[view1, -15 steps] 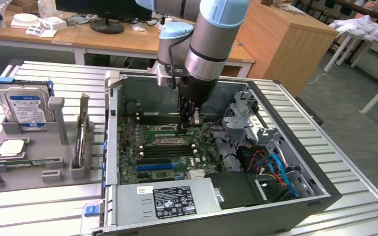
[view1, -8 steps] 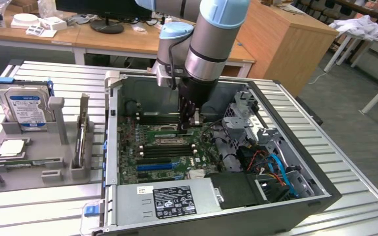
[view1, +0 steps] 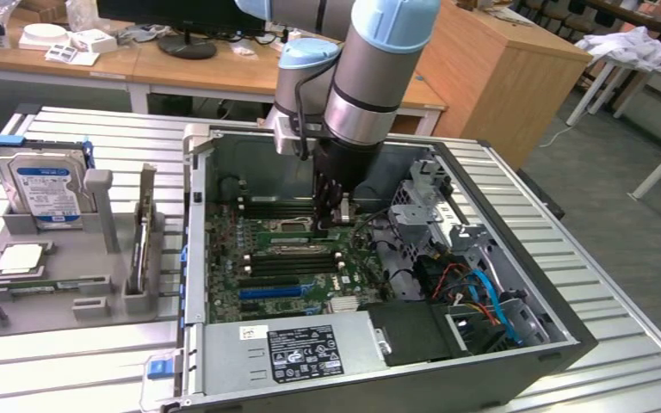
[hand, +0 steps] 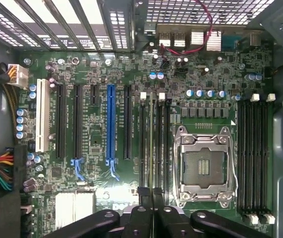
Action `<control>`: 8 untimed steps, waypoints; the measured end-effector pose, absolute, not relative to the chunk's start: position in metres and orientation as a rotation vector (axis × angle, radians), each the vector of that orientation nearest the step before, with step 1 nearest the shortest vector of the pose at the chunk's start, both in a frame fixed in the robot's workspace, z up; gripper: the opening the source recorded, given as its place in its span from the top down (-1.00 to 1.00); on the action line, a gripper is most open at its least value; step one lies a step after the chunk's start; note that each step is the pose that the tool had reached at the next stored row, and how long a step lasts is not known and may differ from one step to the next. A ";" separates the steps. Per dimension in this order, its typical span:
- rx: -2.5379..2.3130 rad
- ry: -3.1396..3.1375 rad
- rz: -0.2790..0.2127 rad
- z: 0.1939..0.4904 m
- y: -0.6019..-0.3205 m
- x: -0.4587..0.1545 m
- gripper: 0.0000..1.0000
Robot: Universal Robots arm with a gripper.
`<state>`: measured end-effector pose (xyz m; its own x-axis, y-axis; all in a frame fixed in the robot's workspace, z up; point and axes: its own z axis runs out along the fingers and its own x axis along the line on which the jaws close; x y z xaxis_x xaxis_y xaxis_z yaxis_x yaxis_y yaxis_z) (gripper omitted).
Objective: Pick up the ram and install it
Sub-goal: 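Insert the ram into the slot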
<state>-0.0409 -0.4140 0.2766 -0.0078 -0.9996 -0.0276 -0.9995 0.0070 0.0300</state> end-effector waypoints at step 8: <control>2.211 -2.228 -0.064 0.276 -0.414 -0.041 0.76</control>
<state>-0.0409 -0.4144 0.2762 -0.0080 -0.9996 -0.0275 -0.9995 0.0072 0.0300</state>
